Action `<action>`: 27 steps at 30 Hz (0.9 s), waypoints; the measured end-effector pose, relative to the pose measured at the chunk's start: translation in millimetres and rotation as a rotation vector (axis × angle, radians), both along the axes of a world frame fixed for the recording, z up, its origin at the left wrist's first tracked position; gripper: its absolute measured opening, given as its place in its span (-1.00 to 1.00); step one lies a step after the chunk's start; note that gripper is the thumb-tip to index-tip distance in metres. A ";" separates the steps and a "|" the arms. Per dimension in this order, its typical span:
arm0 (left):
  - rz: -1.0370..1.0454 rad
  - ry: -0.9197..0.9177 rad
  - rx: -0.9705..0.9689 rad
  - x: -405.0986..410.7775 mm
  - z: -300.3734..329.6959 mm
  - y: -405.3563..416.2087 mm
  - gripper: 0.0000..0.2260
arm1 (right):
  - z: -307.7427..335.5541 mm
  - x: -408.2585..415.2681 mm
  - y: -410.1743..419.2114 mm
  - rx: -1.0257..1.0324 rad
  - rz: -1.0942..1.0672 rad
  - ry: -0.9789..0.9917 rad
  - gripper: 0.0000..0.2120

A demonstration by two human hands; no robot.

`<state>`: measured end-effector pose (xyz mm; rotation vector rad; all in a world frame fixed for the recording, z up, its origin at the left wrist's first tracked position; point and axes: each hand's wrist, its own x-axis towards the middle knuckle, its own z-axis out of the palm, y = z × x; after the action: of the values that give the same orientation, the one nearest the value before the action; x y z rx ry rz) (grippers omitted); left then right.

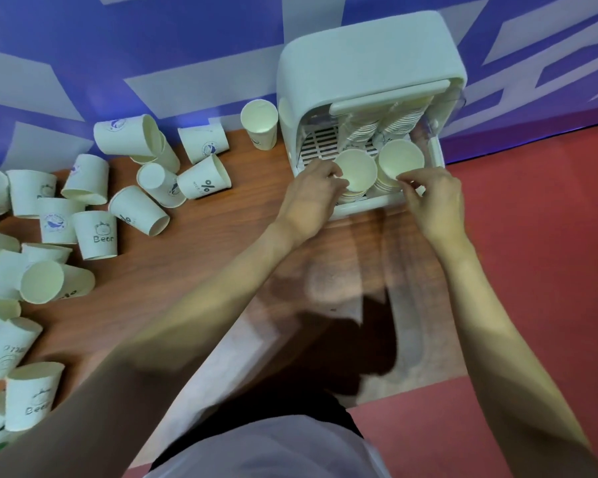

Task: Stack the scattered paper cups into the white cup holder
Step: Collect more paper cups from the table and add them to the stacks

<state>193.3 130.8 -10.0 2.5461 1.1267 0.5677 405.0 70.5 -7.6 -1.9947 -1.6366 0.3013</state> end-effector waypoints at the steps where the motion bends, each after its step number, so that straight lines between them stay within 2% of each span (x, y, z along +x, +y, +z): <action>1: -0.002 0.023 -0.010 0.6 -4.1 1.0 -0.92 | -3.2 0.0 1.8 -0.037 -0.001 -0.005 -0.87; 6: 0.029 0.032 -0.018 0.6 -13.1 -3.5 -0.89 | -9.4 -3.2 4.7 -0.119 -0.022 -0.008 -0.82; 10: 0.121 -0.061 -0.039 -17.4 -9.9 -17.1 -0.74 | 1.3 -28.5 1.8 0.015 0.030 -0.018 -0.80; 14: 0.333 -0.116 -0.147 -74.6 -19.2 -37.0 -0.71 | 1.2 -84.6 2.5 0.028 0.203 0.042 -0.76; 19: 0.723 -0.029 -0.335 -160.4 -42.3 -60.6 -0.71 | -18.9 -160.5 15.2 -0.150 0.394 0.097 -0.64; 23: 0.904 0.020 -0.280 -208.2 -43.7 -62.2 -0.66 | -35.5 -208.4 45.3 -0.222 0.497 0.067 -0.57; 27: 1.009 -0.028 -0.202 -245.8 -40.4 -34.4 -0.64 | -40.7 -243.5 83.0 -0.269 0.433 0.033 -0.55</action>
<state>-52.4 96.4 -50.3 1.6460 2.2889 0.6354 161.5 153.4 -48.3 -1.7831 -2.0895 0.7433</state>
